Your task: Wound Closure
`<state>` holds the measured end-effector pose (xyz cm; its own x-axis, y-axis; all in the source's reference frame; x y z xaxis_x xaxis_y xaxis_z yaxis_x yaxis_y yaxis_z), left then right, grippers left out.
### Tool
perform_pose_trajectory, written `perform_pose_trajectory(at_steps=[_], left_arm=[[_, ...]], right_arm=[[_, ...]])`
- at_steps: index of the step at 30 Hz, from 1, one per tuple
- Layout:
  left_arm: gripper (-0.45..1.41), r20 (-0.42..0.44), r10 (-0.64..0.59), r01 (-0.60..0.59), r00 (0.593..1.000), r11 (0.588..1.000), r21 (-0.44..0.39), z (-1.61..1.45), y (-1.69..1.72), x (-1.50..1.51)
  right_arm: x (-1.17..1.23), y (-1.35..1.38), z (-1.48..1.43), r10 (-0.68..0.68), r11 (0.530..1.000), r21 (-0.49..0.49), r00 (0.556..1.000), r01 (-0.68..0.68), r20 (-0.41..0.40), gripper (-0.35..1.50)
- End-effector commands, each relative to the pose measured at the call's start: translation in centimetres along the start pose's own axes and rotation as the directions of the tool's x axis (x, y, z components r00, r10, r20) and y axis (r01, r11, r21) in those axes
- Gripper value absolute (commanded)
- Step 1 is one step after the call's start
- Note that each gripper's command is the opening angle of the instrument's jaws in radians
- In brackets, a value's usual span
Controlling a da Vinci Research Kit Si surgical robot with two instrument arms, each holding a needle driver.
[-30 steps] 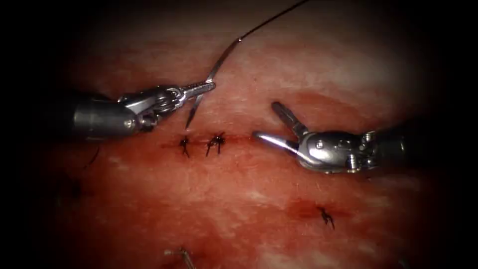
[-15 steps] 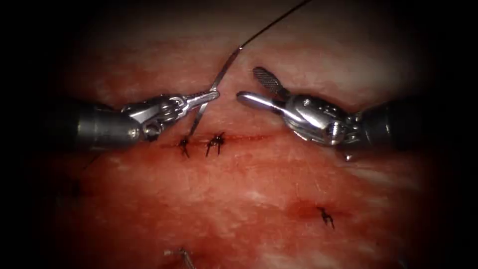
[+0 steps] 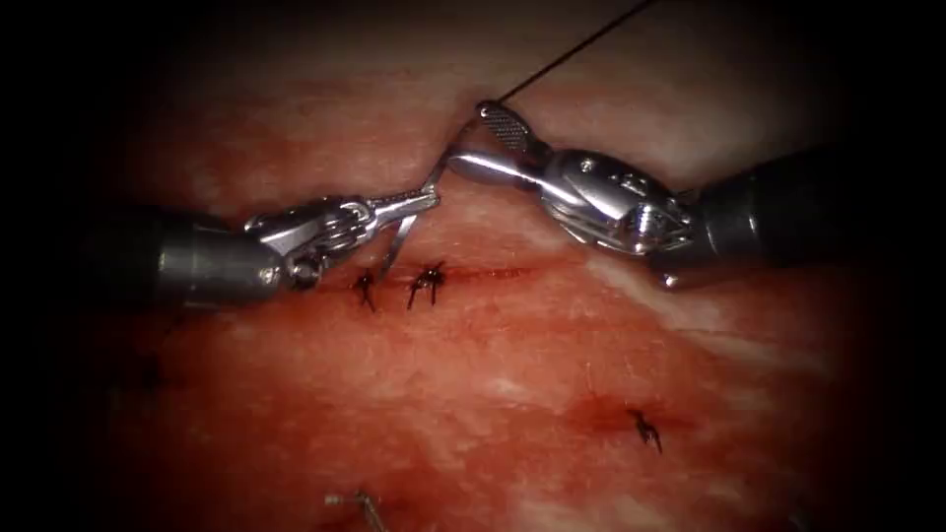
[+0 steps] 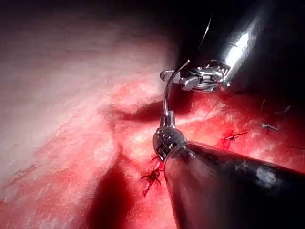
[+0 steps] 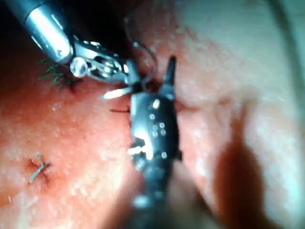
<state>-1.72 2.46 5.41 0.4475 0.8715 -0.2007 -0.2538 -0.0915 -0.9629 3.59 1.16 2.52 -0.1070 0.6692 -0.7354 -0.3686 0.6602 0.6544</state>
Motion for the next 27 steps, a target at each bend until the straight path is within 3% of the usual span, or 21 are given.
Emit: perform_pose_trajectory(at_steps=[1,9,13,14,21,25,27], left_arm=[[-0.45,-0.002,-0.002,0.002,1.0,1.0,0.0,0.03,-0.03,-0.06],[-0.45,0.0,0.001,-0.001,1.0,1.0,-0.007,0.03,0.01,-0.07],[-0.45,0.0,0.001,-0.001,1.0,1.0,-0.009,0.03,0.01,-0.07],[-0.45,0.001,0.001,-0.001,1.0,1.0,-0.009,0.03,0.01,-0.06],[-0.45,0.001,0.007,-0.007,1.0,1.0,-0.01,0.03,0.02,-0.07],[-0.45,0.002,0.006,-0.006,1.0,1.0,-0.012,0.04,0.03,-0.08],[-0.45,0.002,0.012,-0.012,1.0,1.0,-0.012,0.04,0.03,-0.08]], right_arm=[[-0.08,-0.02,0.06,-0.001,1.0,0.003,1.0,0.001,0.0,0.86],[-0.09,-0.03,0.14,0.0,1.0,0.002,1.0,0.0,-0.002,0.83],[-0.1,-0.04,0.16,-0.002,1.0,0.001,1.0,0.002,-0.003,0.74],[-0.11,-0.05,0.16,-0.002,1.0,0.0,1.0,0.002,-0.004,0.62],[-0.13,-0.06,0.18,-0.004,1.0,0.0,1.0,0.004,-0.004,0.54],[-0.12,-0.05,0.19,-0.003,1.0,-0.001,1.0,0.003,-0.01,0.37],[-0.12,-0.05,0.19,-0.003,1.0,-0.002,1.0,0.003,-0.016,0.19]])
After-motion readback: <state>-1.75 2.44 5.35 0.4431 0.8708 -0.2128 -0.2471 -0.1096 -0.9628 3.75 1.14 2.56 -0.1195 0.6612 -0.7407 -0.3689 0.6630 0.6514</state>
